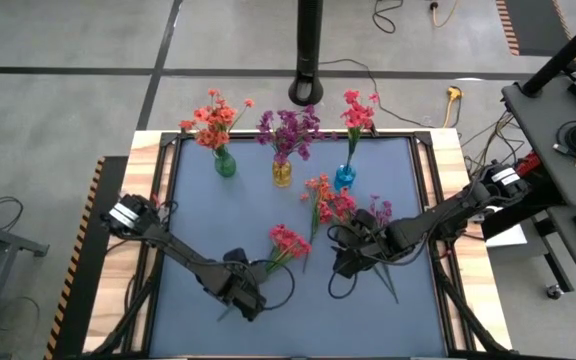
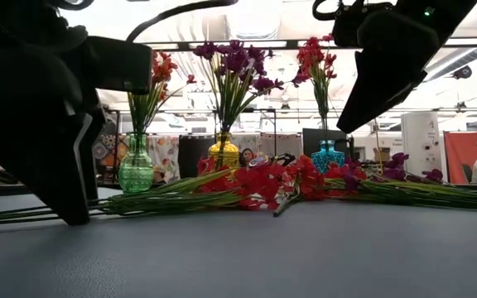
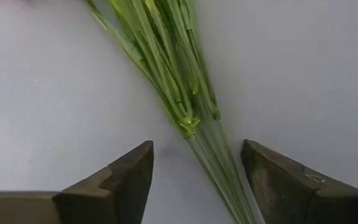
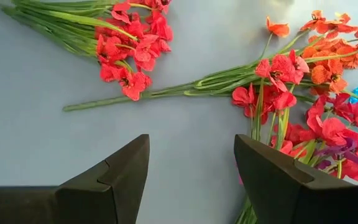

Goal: Sort flowers into vase by color
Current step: Put the bottom pink flowers into the blue vase

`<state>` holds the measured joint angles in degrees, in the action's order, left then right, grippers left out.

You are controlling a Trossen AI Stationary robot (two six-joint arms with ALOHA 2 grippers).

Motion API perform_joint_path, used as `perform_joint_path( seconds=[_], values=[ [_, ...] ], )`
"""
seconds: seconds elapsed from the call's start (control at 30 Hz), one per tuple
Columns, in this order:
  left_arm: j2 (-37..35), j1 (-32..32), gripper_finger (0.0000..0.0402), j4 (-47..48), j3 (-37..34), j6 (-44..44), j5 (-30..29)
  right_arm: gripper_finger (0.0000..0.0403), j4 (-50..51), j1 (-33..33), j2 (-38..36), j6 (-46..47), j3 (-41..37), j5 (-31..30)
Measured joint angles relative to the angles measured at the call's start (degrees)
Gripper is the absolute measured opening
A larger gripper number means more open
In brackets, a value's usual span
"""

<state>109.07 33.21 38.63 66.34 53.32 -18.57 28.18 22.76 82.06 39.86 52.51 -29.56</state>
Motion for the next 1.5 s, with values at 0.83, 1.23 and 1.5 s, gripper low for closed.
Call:
perform_joint_path(
  seconds=[0.83, 1.23, 1.5],
  values=[
    [-5.1, -0.1, 0.0003, 0.8, -0.3, -0.1, 4.4, 0.0228, 0.6, 5.3, -0.1, 0.0, 0.0, 0.1],
    [-21.1, 0.0, 0.0001, -11.0, -0.5, -20.4, -9.5, 0.0228, 3.7, 12.9, -0.4, 7.4, -2.3, -3.9],
    [-25.2, -1.8, 0.0000, -37.5, -4.4, -46.7, -7.1, 0.0228, -29.8, 13.1, 0.3, -8.3, -11.4, -12.6]
  ],
)
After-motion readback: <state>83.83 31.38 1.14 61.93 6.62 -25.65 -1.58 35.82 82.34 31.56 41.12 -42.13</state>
